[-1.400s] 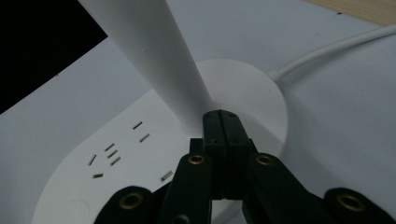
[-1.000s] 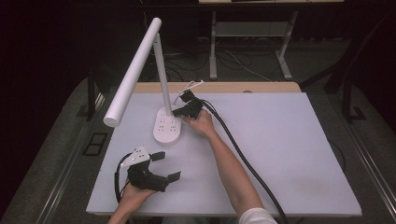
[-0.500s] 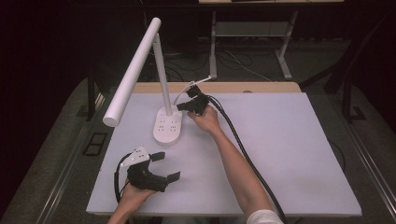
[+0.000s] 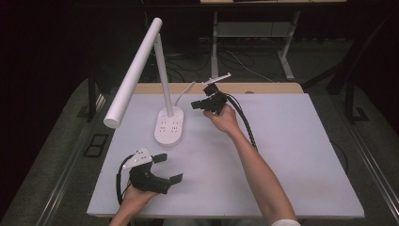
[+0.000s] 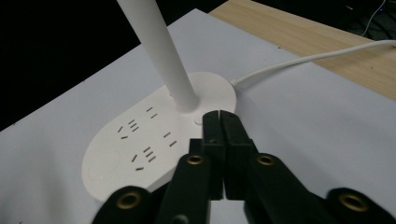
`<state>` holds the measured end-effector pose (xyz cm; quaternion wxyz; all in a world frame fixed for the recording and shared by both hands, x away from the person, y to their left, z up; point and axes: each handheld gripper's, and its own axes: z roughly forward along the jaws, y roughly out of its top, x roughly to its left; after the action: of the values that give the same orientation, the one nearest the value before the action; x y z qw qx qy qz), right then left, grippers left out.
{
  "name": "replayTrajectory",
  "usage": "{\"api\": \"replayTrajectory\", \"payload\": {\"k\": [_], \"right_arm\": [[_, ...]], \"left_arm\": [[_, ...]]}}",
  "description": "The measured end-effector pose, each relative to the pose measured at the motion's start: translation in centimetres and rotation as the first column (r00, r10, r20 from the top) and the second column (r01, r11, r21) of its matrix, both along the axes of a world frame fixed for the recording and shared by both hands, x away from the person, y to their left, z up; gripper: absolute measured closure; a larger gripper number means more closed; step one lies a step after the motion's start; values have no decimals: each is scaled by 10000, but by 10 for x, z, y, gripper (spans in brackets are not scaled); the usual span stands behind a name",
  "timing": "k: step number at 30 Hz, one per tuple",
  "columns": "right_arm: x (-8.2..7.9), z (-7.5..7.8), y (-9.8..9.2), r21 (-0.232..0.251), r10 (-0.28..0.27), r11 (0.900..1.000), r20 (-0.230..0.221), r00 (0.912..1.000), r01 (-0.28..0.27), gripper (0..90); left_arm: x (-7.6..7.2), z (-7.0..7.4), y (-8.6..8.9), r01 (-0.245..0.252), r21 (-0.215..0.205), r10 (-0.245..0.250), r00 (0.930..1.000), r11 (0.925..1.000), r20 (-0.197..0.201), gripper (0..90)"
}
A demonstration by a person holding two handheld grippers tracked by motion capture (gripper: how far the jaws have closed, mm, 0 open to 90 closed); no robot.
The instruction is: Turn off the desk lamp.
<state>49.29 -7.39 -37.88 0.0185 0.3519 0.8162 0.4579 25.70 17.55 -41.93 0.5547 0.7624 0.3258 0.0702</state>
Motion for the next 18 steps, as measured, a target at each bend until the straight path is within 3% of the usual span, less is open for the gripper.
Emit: {"api": "replayTrajectory", "payload": {"k": [10, 18], "right_arm": [[-22, 14, -29, -82, -138, 9999, 98, 9999, 138, 677], [-48, 22, -55, 36, -313, 9995, 293, 9991, 312, 501]], "left_arm": [[0, 0, -1, 10, 25, -10, 10000, 10000, 18, 0], [0, 0, -5, 180, 86, -180, 9998, 9998, -18, 0]]}}
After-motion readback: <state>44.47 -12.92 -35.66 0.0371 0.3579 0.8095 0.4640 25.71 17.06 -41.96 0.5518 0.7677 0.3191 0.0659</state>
